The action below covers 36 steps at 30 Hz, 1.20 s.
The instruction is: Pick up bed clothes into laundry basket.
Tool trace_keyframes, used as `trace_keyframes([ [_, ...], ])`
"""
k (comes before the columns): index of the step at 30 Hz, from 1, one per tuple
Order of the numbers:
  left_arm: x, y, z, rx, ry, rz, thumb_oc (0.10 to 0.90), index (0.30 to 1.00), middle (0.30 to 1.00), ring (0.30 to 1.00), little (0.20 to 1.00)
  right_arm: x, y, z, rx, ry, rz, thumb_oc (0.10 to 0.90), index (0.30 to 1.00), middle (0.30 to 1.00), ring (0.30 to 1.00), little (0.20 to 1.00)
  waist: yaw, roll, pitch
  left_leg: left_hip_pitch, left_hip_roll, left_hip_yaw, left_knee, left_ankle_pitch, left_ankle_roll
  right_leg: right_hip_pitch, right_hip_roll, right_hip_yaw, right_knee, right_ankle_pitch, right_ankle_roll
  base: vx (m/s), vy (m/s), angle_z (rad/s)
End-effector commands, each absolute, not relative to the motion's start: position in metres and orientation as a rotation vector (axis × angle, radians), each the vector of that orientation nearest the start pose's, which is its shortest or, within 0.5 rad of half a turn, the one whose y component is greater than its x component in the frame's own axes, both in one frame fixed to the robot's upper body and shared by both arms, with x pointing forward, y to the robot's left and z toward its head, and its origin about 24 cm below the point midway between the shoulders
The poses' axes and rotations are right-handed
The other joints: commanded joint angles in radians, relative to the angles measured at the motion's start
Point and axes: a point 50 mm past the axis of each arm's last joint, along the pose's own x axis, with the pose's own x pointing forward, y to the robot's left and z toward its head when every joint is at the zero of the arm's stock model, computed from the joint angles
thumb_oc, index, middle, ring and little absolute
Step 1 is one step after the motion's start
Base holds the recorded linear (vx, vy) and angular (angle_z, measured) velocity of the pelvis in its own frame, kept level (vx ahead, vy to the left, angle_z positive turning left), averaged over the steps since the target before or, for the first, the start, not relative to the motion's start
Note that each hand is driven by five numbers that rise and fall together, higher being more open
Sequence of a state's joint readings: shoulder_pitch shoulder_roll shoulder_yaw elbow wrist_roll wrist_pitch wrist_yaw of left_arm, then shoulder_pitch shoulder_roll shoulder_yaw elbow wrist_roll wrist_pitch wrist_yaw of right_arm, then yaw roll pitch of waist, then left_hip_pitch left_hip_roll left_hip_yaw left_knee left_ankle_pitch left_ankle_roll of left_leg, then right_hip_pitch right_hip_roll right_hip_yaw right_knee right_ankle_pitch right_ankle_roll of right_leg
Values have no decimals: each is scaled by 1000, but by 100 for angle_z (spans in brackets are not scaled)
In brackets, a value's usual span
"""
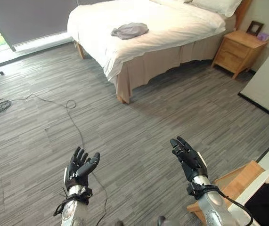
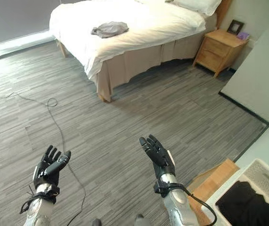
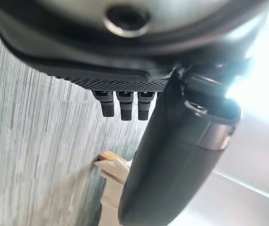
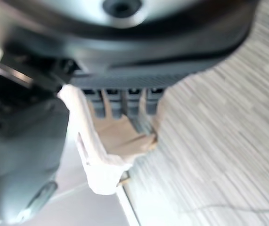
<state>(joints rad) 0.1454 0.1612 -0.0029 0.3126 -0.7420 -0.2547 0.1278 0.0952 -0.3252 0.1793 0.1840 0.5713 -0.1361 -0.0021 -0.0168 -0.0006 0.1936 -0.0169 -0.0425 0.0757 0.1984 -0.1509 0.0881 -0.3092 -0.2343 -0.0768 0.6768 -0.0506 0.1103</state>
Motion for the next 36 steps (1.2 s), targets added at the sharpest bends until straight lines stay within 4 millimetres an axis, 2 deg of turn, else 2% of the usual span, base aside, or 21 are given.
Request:
trace_keyframes([
  [1, 220, 242, 16, -412, -72, 343, 800, 900, 900, 900, 900, 239, -174, 27, 276, -6, 125, 800, 900, 900, 900, 900, -13, -8, -29, 94, 21, -66, -151, 17, -27, -4, 63, -19, -186, 45, 6, 347, 0, -1],
  [3, 225, 239, 19, -428, -86, 311, 800, 900, 900, 900, 900, 236, -181, 26, 280, -8, 105, 800, 900, 900, 900, 900, -53, -17, -30, 146, 6, -106, -165, -15, -42, -50, 89, -5, -346, 72, 15, 472, -57, 16],
  [5, 236, 233, 21, -490, -102, 287, 800, 900, 900, 900, 900, 232, -187, 26, 282, -10, 81, 800, 900, 900, 900, 900, -109, -12, -23, 250, 24, -159, -196, -68, -73, -82, 103, -41, -603, 156, 52, 623, -95, 56],
  [7, 237, 229, 18, -570, -99, 288, 800, 900, 900, 900, 900, 230, -187, 23, 282, 5, 75, 800, 900, 900, 900, 900, -124, -13, -30, 304, 42, -167, -216, -89, -99, -75, 96, -108, -683, 180, 66, 557, -106, 87],
  [8, 238, 229, 17, -586, -97, 295, 800, 900, 900, 900, 900, 230, -185, 22, 273, 13, 83, 800, 900, 900, 900, 900, -124, -23, -45, 345, 42, -166, -223, -102, -110, -99, 80, -198, -711, 204, 72, 592, -131, 68],
  [11, 238, 228, 17, -584, -96, 289, 800, 900, 900, 900, 900, 227, -186, 20, 279, 22, 83, 800, 900, 900, 900, 900, -137, -25, -71, 379, 50, -181, -191, -101, -129, -76, 69, -249, -674, 212, 56, 435, -111, 22],
  [13, 236, 226, 15, -608, -97, 299, 800, 900, 900, 900, 900, 225, -185, 18, 291, 38, 99, 800, 900, 900, 900, 900, -129, -12, -103, 368, 81, -169, -80, -17, -181, -34, 78, -280, -636, 193, 21, 741, -266, 22],
  [14, 231, 224, 9, -652, -81, 331, 800, 900, 900, 900, 900, 225, -182, 13, 276, 61, 121, 800, 900, 900, 900, 900, -134, -1, -124, 287, 115, -155, 186, 232, -264, 14, 122, -249, -594, 145, -33, 815, -381, 31],
  [15, 229, 224, 7, -691, -83, 349, 800, 900, 900, 900, 900, 226, -180, 16, 284, 53, 131, 800, 900, 900, 900, 900, -116, -12, -116, 206, 113, -129, 362, 307, -294, 75, 130, -255, -599, 122, -55, 841, -474, 64],
  [17, 230, 222, 8, -692, -76, 330, 800, 900, 900, 900, 900, 229, -179, 22, 323, 32, 138, 800, 900, 900, 900, 900, -85, -53, -86, 45, 138, -68, 628, 329, -253, 173, 143, -235, -642, 87, -99, 535, -427, 43],
  [19, 231, 223, 8, -687, -72, 338, 800, 900, 900, 900, 900, 233, -178, 24, 298, 28, 139, 800, 900, 900, 900, 900, -36, -76, -57, -99, 135, -9, 693, 241, -198, 266, 163, -204, -689, 57, -111, 549, -297, -53],
  [21, 229, 226, 8, -694, -70, 348, 800, 900, 900, 900, 900, 235, -178, 26, 272, 25, 140, 800, 900, 900, 900, 900, -3, -84, -48, -200, 170, 41, 639, 205, -186, 324, 174, -180, -715, 39, -104, 567, -98, -47],
  [22, 228, 230, 7, -678, -72, 368, 800, 900, 900, 900, 900, 236, -176, 32, 296, -9, 156, 800, 900, 900, 900, 900, 12, -73, -50, -240, 200, 84, 496, 208, -186, 355, 188, -178, -718, 20, -93, 563, 13, -56],
  [24, 225, 231, 5, -670, -68, 374, 800, 900, 900, 900, 900, 235, -175, 31, 292, -2, 169, 800, 900, 900, 900, 900, 26, -75, -51, -244, 207, 105, 437, 212, -186, 374, 180, -157, -714, 14, -83, 392, 60, -70],
  [25, 223, 234, 3, -660, -65, 387, 800, 900, 900, 900, 900, 235, -172, 31, 280, 1, 187, 800, 900, 900, 900, 900, 37, -67, -54, -250, 216, 128, 327, 225, -183, 392, 183, -140, -708, -12, -80, 623, 150, -69],
  [26, 215, 239, -2, -660, -56, 423, 800, 900, 900, 900, 900, 235, -170, 27, 257, 17, 205, 800, 900, 900, 900, 900, 68, -46, -52, -276, 201, 137, 83, 275, -180, 465, 208, -98, -721, -48, -72, 894, 206, -62],
  [27, 214, 241, -4, -668, -59, 442, 800, 900, 900, 900, 900, 234, -169, 23, 251, 31, 205, 800, 900, 900, 900, 900, 81, -30, -55, -284, 179, 119, -56, 307, -186, 514, 228, -72, -735, -74, -67, 872, 172, -110],
  [29, 216, 240, -1, -684, -74, 439, 800, 900, 900, 900, 900, 232, -169, 20, 232, 43, 206, 800, 900, 900, 900, 900, 91, -17, -63, -284, 167, 103, -213, 362, -207, 564, 238, -30, -741, -106, -63, 614, 106, -124],
  [32, 218, 241, 2, -664, -88, 424, 800, 900, 900, 900, 900, 230, -175, 19, 213, 49, 198, 800, 900, 900, 900, 900, 92, -13, -80, -320, 176, 142, -268, 385, -221, 613, 230, 1, -737, -137, -53, 588, 117, -69],
  [34, 217, 243, 6, -632, -103, 415, 800, 900, 900, 900, 900, 226, -174, 17, 210, 60, 201, 800, 900, 900, 900, 900, 95, -11, -117, -290, 198, 195, -239, 418, -198, 664, 202, 42, -710, -173, -39, 748, 228, -22],
  [36, 219, 244, 7, -604, -100, 422, 800, 900, 900, 900, 900, 224, -169, 15, 218, 62, 202, 800, 900, 900, 900, 900, 94, -35, -140, -285, 182, 216, -200, 441, -185, 658, 153, 39, -616, -149, -13, 634, 215, -107],
])
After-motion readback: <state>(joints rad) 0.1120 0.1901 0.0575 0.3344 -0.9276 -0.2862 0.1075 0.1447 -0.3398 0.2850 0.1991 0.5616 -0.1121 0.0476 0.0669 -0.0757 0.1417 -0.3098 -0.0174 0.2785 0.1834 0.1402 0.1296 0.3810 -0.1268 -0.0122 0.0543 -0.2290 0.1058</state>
